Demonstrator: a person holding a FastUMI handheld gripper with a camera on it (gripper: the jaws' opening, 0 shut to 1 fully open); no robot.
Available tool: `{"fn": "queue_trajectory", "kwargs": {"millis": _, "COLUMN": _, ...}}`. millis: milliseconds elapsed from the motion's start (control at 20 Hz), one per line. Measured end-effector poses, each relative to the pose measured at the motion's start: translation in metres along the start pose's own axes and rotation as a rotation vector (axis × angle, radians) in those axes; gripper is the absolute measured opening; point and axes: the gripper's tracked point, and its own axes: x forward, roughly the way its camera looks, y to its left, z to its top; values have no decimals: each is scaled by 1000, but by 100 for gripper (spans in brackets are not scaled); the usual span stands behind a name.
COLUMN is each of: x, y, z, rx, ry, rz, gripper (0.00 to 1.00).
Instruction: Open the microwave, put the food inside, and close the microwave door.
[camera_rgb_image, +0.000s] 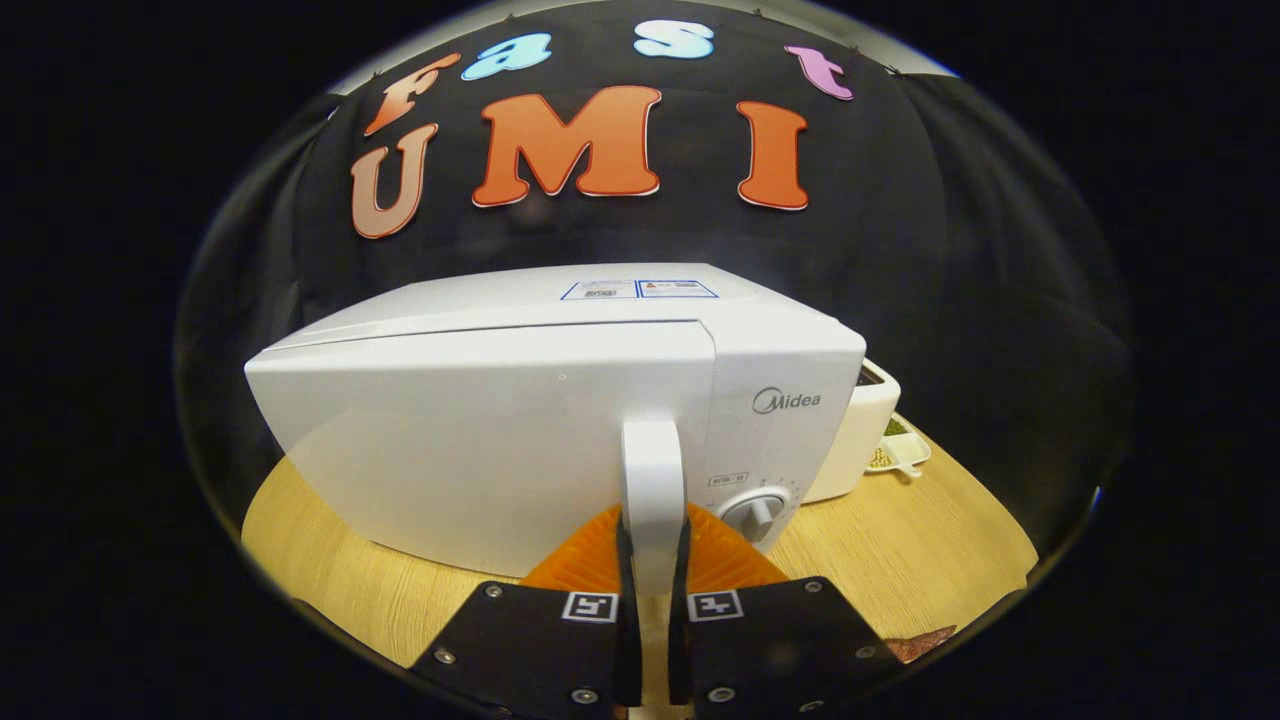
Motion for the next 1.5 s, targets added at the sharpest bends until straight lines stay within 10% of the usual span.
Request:
{"fn": "queue_trajectory", "kwargs": {"millis": 550, "x": -59, "y": 6, "z": -28, "rx": -38, "ry": -25, "rz": -35, "gripper": 9}}
{"fn": "queue_trajectory", "kwargs": {"millis": 1500, "x": -213, "y": 112, "z": -95, "rx": -147, "ry": -35, "rz": 189, "gripper": 18}}
